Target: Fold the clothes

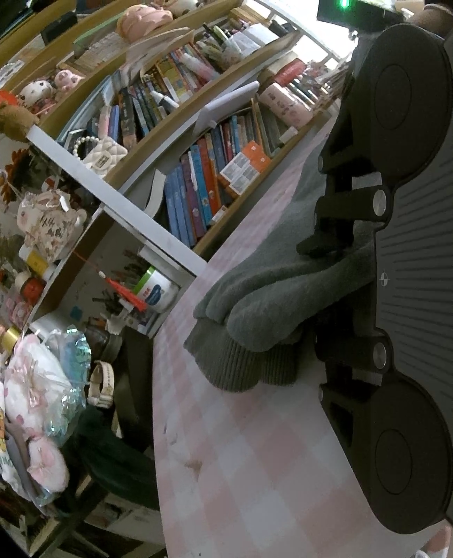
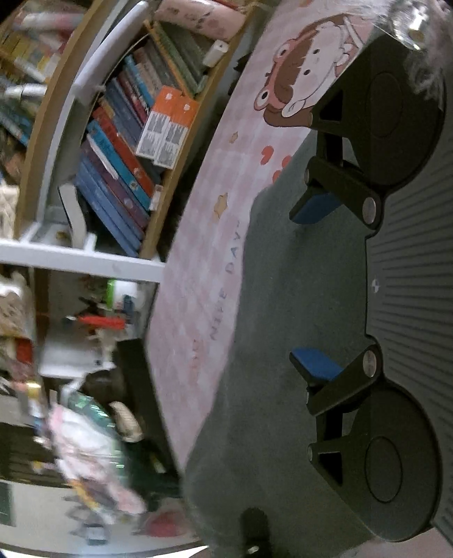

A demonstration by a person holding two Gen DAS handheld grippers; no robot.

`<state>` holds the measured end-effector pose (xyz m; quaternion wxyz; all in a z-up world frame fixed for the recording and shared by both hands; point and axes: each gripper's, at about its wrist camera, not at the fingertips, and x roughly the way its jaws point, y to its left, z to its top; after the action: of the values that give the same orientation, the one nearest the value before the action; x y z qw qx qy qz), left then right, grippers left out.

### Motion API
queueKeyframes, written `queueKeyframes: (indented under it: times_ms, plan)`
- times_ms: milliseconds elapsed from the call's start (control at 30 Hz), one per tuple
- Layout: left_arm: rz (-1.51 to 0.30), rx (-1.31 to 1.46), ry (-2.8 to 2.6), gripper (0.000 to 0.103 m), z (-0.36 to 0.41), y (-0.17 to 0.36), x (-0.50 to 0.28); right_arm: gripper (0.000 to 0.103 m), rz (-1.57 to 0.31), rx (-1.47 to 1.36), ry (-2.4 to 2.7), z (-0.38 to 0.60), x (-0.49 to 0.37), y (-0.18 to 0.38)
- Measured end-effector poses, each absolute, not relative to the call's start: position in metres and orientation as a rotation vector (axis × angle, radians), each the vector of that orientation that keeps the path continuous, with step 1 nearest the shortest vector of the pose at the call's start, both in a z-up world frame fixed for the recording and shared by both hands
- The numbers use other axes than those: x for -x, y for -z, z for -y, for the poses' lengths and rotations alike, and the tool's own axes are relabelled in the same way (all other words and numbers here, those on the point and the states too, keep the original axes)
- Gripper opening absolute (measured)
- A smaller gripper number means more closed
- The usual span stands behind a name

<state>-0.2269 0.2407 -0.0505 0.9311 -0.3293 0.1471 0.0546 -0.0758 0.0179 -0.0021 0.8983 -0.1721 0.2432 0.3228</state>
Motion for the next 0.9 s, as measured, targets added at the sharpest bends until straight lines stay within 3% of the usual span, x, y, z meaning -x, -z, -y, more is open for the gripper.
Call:
queueKeyframes:
  times_ms: [367, 533, 633, 767, 900]
  plan:
    - [-0.240, 0.804, -0.070, 0.064, -0.245, 0.049, 0.228, 0.075, -0.475, 0.379, -0.773, 0.000, 0.128, 0.006]
    - [-0.197, 0.848, -0.126, 0.065, -0.242, 0.049, 0.228, 0.076, -0.433, 0.418, -0.806, 0.008, 0.161, 0.008]
    - [-0.193, 0.817, -0.165, 0.059, -0.236, 0.048, 0.224, 0.075, -0.429, 0.408, -0.798, 0.010, 0.165, 0.012]
    - [-0.190, 0.888, -0.203, 0.026, -0.241, 0.055, 0.220, 0.076, -0.461, 0.351, -0.800, 0.014, 0.160, 0.014]
    - [-0.183, 0.893, -0.207, 0.016, -0.240, 0.051, 0.221, 0.076, -0.456, 0.353, -0.793, 0.013, 0.163, 0.015]
